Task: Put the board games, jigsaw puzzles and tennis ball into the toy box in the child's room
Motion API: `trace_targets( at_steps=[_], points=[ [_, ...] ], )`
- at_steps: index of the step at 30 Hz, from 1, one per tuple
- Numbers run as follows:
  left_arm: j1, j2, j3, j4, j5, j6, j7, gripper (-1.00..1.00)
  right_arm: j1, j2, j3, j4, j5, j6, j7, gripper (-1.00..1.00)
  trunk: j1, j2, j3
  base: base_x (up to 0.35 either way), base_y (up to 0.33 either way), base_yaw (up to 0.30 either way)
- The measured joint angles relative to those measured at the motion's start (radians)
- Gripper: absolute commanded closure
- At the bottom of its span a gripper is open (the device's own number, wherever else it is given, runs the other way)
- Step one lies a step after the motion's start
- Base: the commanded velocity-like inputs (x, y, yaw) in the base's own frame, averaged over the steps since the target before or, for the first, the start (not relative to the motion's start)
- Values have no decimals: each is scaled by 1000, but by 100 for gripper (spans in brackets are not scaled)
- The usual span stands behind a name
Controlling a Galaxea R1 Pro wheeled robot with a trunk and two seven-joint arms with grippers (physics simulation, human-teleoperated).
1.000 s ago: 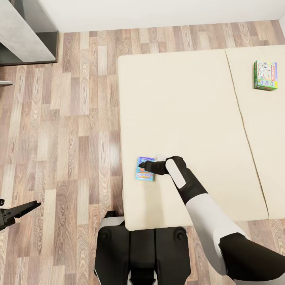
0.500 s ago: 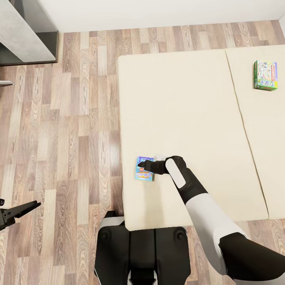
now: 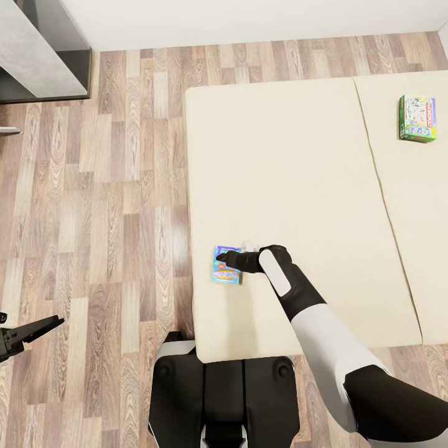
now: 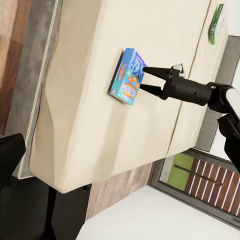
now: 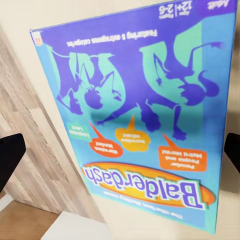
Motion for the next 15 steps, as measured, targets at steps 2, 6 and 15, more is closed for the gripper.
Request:
trace_targets(
  at_steps=[2,6,15],
  points=[
    [0,0,0,0,0,0,0,-100,0,0,0,0,0,-3,0,-100,0,0,0,0,0,0],
    [0,0,0,-1,0,0,0,-100,1,0,4,1,0,-11,1,-100,0,0,0,0,0,0],
    [0,0,0,0,0,0,0,-100,0,0,20,1,0,-23,1,-100,0,0,0,0,0,0]
  ],
)
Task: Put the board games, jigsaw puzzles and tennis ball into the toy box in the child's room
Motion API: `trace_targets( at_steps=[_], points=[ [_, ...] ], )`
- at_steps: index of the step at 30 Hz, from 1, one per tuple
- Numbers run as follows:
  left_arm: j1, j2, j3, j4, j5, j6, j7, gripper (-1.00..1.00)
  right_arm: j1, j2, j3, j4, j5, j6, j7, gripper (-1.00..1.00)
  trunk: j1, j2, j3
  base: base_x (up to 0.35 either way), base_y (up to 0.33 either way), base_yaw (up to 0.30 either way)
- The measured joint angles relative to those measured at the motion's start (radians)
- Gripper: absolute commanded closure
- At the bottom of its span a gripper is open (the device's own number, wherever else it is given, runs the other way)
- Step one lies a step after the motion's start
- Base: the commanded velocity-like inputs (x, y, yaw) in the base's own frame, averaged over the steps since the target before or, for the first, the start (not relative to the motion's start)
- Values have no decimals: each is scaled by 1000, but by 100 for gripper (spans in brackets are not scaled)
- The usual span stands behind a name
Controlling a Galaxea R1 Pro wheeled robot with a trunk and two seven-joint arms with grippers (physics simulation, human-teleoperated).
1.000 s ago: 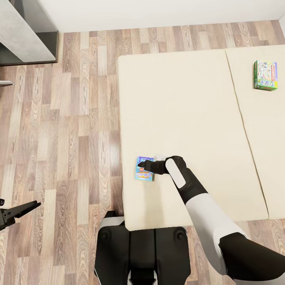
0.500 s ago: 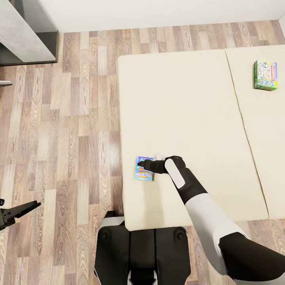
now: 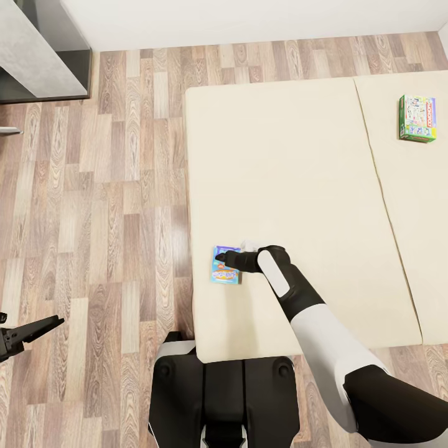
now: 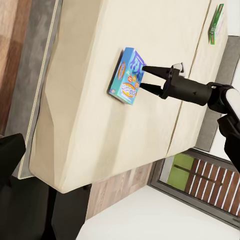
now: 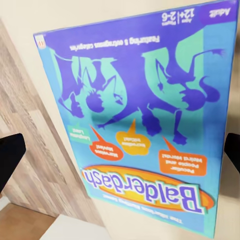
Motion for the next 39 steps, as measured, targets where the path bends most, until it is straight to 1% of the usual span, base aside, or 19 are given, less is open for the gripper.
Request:
trace_targets(
  at_steps=[8,16,39],
  points=[
    [0,0,0,-1,0,0,0,-100,0,0,2,0,-5,-10,3,-100,0,0,0,0,0,0],
    [0,0,0,0,0,0,0,-100,0,0,3,0,-25,-13,52,-100,0,0,0,0,0,0],
    [0,0,0,-1,0,0,0,-100,0,0,4,26,-27,-33,60,-100,0,0,0,0,0,0]
  ],
)
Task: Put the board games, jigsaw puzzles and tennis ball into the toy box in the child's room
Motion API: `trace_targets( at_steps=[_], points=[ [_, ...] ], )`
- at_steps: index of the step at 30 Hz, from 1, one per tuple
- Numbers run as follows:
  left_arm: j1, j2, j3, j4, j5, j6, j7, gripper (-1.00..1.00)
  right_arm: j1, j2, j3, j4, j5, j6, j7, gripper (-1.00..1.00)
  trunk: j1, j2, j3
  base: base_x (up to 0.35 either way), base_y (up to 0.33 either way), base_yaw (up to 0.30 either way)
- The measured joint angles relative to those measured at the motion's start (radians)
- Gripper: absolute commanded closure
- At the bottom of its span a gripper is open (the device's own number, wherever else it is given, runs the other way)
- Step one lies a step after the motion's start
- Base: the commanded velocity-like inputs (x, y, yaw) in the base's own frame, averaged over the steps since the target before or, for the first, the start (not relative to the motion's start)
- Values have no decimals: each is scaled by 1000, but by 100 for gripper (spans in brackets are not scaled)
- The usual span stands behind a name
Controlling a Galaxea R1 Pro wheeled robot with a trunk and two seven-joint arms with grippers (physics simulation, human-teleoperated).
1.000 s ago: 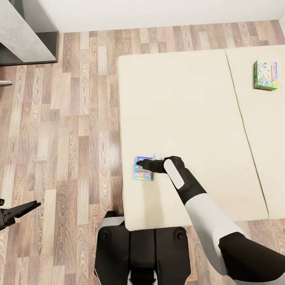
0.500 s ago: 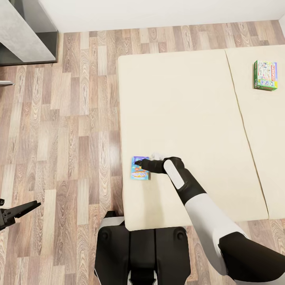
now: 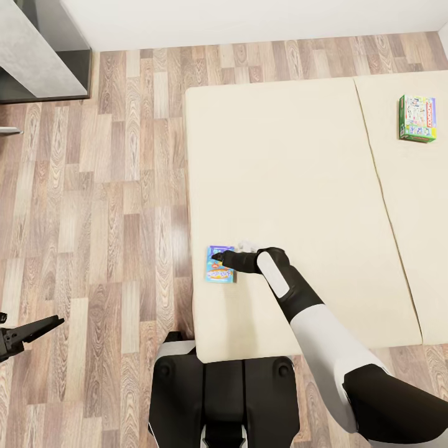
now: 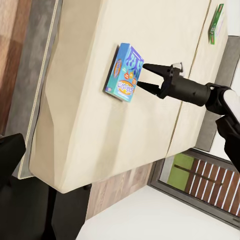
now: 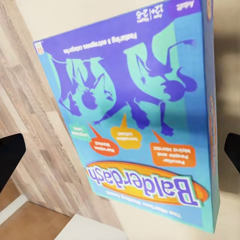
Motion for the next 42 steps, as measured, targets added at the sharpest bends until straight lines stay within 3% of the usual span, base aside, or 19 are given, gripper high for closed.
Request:
trace_targets(
  at_steps=[33,42],
  points=[
    [0,0,0,1,0,0,0,-100,-2,0,9,-3,-2,-8,6,-100,0,0,0,0,0,0],
    [0,0,0,0,0,0,0,-100,-2,0,13,-3,-6,-11,35,-100,0,0,0,0,0,0]
  ],
)
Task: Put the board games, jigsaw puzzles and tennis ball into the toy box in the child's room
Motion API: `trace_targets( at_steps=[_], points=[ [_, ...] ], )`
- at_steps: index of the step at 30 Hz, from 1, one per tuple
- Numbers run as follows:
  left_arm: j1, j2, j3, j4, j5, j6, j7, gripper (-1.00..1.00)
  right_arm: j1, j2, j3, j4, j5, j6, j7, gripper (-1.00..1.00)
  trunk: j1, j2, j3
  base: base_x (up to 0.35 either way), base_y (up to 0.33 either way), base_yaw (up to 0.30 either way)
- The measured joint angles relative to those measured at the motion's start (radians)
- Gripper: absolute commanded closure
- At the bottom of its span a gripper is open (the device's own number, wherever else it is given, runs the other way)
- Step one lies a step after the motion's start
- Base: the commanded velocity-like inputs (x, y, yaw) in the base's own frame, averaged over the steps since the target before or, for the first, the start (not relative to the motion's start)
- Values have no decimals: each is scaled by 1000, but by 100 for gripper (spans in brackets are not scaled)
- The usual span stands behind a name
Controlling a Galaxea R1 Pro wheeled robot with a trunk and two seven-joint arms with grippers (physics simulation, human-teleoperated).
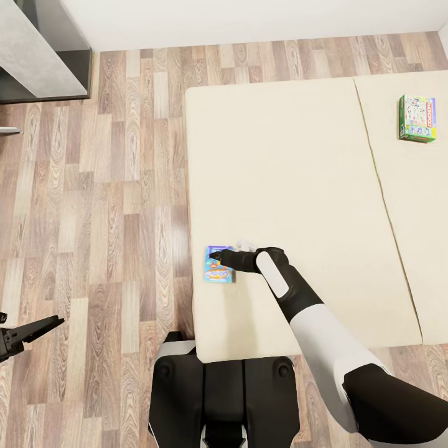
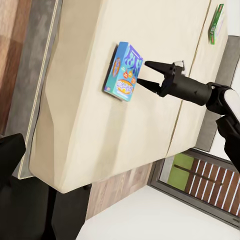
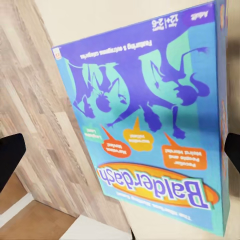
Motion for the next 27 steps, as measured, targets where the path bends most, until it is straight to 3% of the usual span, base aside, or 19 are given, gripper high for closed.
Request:
trace_targets(
  at_steps=[18,27],
  points=[
    [0,0,0,1,0,0,0,-100,0,0,6,-5,3,-23,-9,-100,0,0,0,0,0,0],
    [0,0,0,0,0,0,0,-100,0,0,9,-12,6,-22,-81,-100,0,0,0,0,0,0]
  ],
)
